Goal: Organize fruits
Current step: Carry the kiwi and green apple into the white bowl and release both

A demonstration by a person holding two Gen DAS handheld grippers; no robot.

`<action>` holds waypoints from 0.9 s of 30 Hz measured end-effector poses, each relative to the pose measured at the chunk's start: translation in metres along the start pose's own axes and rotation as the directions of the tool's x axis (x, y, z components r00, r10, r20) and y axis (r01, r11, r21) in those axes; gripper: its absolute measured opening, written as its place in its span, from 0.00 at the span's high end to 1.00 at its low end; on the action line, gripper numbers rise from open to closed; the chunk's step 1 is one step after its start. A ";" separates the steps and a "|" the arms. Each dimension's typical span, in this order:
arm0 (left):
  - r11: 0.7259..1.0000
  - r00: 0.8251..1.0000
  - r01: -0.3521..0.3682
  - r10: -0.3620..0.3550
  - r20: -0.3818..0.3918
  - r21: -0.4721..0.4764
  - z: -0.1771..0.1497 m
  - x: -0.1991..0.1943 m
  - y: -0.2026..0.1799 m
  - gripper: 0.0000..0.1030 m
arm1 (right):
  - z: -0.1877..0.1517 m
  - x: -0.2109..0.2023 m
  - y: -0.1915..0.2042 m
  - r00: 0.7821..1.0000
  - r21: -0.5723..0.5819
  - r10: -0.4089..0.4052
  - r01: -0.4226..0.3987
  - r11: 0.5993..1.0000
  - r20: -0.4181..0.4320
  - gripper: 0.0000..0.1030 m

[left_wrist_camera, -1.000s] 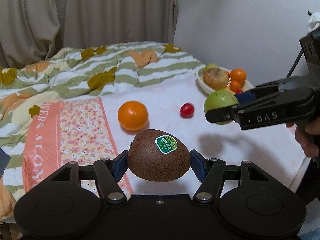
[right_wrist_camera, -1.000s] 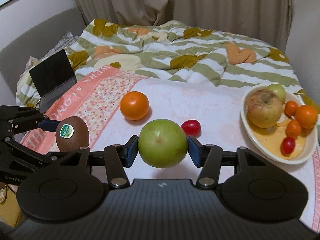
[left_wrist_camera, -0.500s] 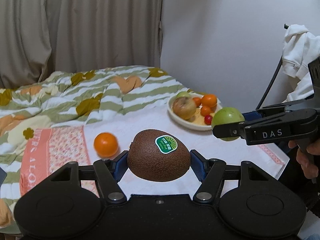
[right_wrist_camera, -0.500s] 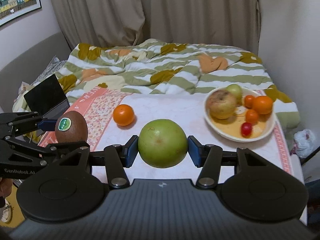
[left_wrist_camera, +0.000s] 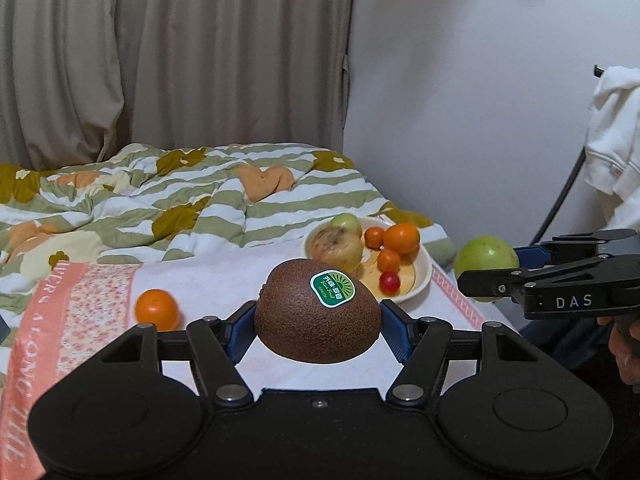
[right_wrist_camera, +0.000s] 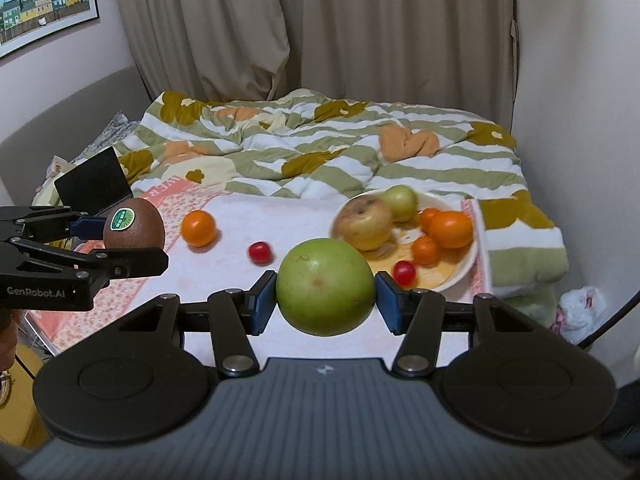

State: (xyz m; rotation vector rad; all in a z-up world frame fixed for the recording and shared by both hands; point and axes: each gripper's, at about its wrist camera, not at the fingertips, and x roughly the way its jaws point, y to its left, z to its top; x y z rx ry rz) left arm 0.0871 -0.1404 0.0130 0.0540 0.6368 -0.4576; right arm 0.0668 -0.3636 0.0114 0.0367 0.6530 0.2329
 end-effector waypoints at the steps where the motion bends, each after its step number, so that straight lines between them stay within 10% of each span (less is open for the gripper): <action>1: 1.000 1.000 -0.006 0.006 0.001 -0.005 0.003 0.005 -0.007 0.33 | 0.001 0.000 -0.008 1.000 -0.002 0.004 -0.004 1.000 0.003 0.34; 27: 0.998 0.990 0.014 -0.005 -0.137 0.065 0.035 0.185 -0.057 0.33 | 0.017 0.105 -0.139 0.995 0.140 -0.062 0.073 0.987 -0.080 0.34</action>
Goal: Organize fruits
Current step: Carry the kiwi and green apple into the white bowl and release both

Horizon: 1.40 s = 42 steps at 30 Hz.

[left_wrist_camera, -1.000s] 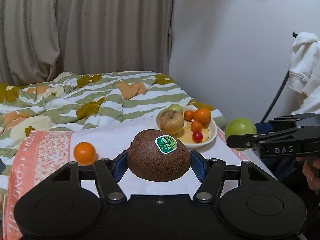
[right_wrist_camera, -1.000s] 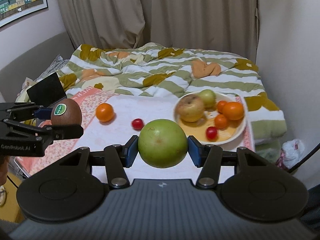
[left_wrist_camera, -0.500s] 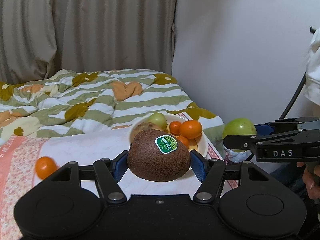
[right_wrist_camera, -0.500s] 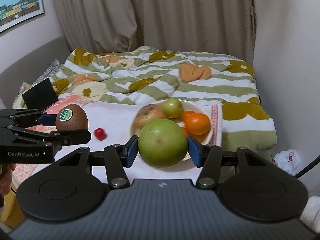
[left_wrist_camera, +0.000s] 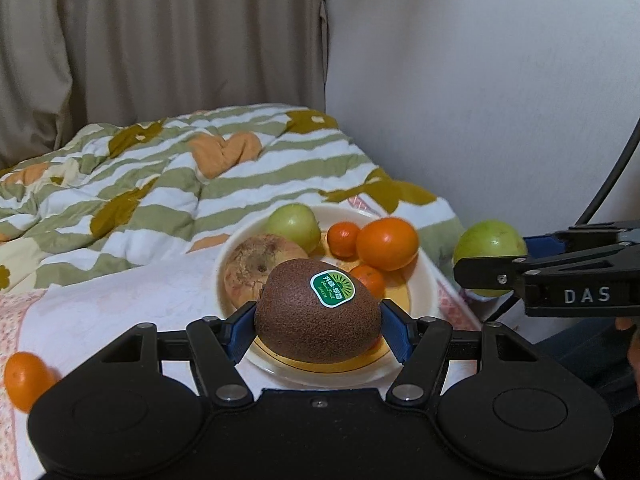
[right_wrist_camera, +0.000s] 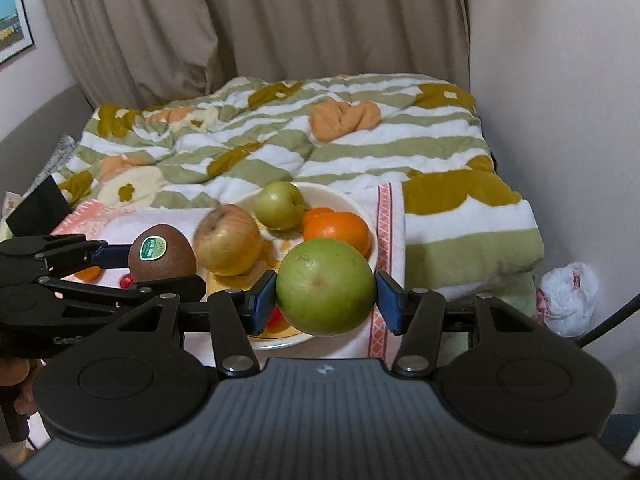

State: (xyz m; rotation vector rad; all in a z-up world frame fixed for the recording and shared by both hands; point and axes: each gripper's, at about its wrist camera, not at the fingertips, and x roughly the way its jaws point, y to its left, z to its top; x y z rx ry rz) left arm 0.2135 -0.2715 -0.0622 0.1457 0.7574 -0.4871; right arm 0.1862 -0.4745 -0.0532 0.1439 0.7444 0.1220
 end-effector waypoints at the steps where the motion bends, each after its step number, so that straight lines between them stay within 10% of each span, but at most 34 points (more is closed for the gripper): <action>1: 1.000 1.000 0.002 -0.002 -0.008 0.004 0.000 0.005 0.001 0.33 | -0.001 0.003 0.000 1.000 0.002 -0.004 0.004 1.000 -0.007 0.34; 20: 0.998 0.991 0.051 -0.046 -0.125 0.036 -0.009 0.047 -0.004 0.31 | -0.002 0.017 -0.004 0.999 0.024 -0.042 0.043 0.999 -0.029 0.34; 25: 0.997 0.994 0.074 -0.072 -0.078 0.034 -0.006 0.025 -0.002 0.02 | 0.000 0.013 -0.006 0.999 0.020 -0.041 0.042 0.999 -0.024 0.34; 42: 0.996 0.995 -0.081 0.079 -0.063 -0.045 -0.011 -0.036 0.020 0.02 | 0.000 0.054 0.010 0.997 -0.015 0.017 -0.018 1.000 -0.076 0.34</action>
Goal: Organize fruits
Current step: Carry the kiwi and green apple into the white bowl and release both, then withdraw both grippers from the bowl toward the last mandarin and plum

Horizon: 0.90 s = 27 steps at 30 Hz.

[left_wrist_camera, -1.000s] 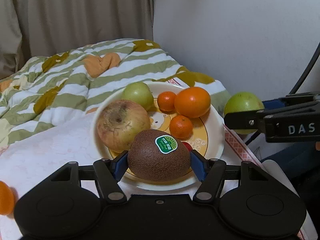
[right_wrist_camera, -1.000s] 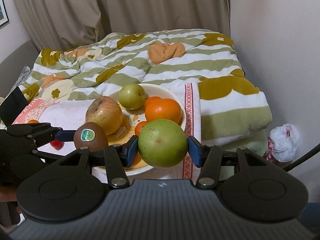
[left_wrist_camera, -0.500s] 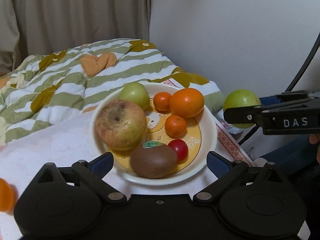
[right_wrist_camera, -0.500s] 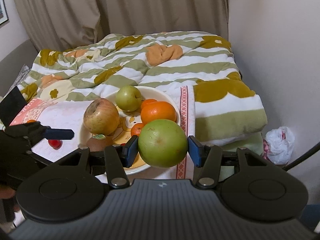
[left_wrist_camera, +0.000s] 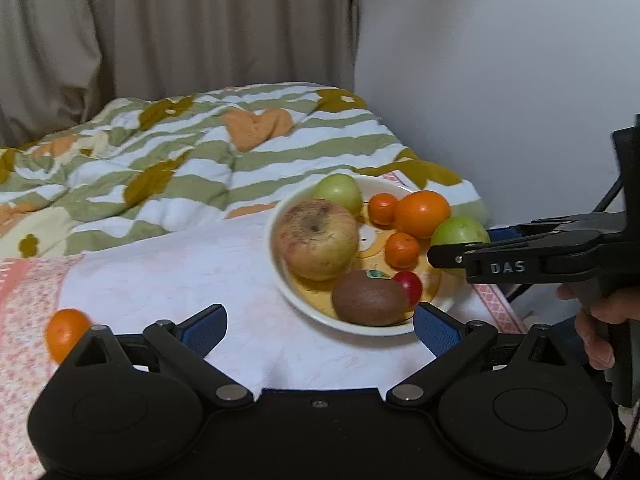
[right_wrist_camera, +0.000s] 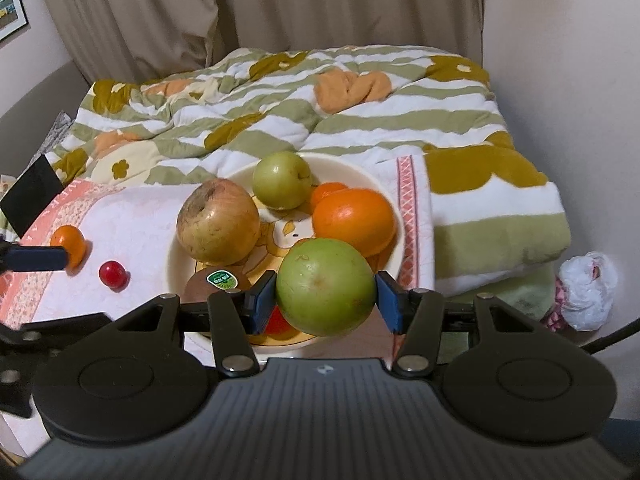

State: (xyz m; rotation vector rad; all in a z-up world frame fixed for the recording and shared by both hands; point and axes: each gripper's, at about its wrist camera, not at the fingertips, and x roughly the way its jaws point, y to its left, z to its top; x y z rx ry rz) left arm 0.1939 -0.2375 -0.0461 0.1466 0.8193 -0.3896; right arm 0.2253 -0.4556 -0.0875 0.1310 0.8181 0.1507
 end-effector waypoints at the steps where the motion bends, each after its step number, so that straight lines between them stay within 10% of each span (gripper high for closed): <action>1: 1.000 1.000 -0.017 0.017 0.000 0.001 -0.001 -0.002 0.000 0.02 | -0.001 0.003 0.001 1.000 -0.003 0.001 -0.001 1.000 -0.004 0.34; 8: 0.997 0.998 -0.068 0.068 -0.016 -0.036 -0.009 -0.008 0.009 0.02 | -0.004 0.011 0.007 1.000 -0.035 0.010 -0.010 0.999 0.003 0.31; 12: 0.993 0.995 -0.102 0.101 -0.028 -0.057 -0.012 -0.011 0.011 0.02 | -0.003 0.006 0.012 1.000 -0.076 -0.017 0.018 0.997 0.023 0.00; 27: 0.978 0.980 -0.190 0.194 0.042 -0.083 -0.025 -0.068 0.002 0.02 | -0.013 -0.057 0.028 0.995 -0.073 -0.011 0.018 0.997 0.094 0.00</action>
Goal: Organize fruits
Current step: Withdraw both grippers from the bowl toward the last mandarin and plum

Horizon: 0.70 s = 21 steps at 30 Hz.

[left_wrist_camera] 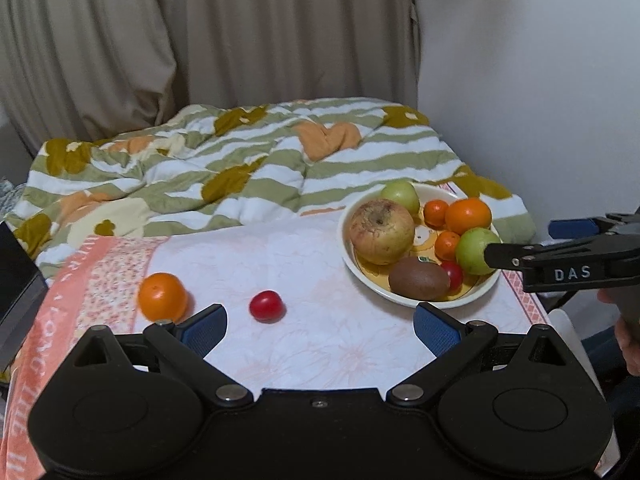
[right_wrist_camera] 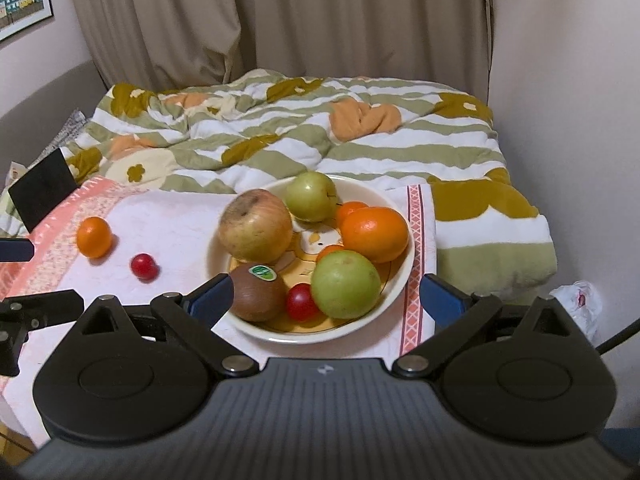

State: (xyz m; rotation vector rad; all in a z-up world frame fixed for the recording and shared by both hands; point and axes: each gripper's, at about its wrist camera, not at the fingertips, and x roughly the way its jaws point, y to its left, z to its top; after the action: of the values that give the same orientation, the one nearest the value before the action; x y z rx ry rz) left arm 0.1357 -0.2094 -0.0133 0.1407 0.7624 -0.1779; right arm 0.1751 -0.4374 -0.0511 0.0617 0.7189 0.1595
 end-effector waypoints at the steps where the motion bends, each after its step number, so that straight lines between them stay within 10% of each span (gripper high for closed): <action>1: 1.000 1.000 -0.003 0.003 0.009 -0.010 -0.001 -0.006 0.002 0.02 | 0.001 -0.006 0.002 1.000 0.002 -0.003 0.003 1.000 0.001 0.00; 21: 0.976 0.988 -0.124 0.138 0.067 -0.181 -0.021 -0.079 0.114 0.02 | 0.013 -0.090 0.071 0.999 -0.020 0.021 -0.021 1.000 0.035 0.00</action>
State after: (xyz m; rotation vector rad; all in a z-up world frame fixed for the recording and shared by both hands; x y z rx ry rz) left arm 0.0895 -0.0860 0.0343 0.0156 0.6835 0.0096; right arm 0.1077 -0.3829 0.0252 0.0535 0.6821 0.1850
